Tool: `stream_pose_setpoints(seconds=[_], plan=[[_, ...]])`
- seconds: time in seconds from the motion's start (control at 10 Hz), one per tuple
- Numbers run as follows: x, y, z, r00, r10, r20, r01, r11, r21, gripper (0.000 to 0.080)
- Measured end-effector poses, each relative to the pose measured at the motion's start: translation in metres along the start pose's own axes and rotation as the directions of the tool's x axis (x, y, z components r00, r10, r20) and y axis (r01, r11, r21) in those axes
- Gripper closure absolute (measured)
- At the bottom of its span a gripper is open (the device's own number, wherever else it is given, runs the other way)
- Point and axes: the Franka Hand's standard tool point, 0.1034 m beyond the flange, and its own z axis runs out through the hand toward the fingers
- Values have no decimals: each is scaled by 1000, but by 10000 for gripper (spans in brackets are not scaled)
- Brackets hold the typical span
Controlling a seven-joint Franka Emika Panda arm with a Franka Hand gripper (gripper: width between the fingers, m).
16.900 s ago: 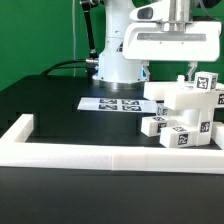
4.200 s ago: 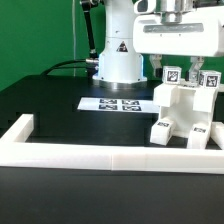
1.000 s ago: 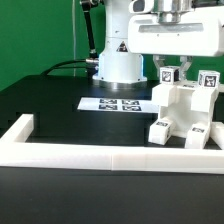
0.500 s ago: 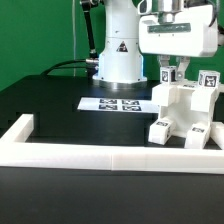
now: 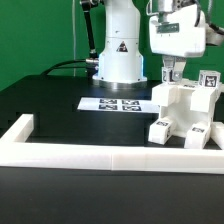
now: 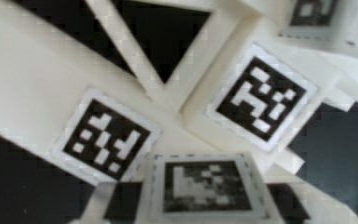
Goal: Assemble chair
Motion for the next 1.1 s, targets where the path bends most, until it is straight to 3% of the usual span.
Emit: stream_pose_setpoints(seconds=[0.5,0.8,0.9,1.0,1.1], plan=[[0,0,0,949,314,12,-314,949,1,528],[-1,0,0,952,307,14,-307,952,-1,505],[-1,1,1,963,268,14,-268,964,-2,312],[-1,1,1,967,253,13,-253,967,-5,201],[-1,0,2,985,172,12,-172,985,-5,166]])
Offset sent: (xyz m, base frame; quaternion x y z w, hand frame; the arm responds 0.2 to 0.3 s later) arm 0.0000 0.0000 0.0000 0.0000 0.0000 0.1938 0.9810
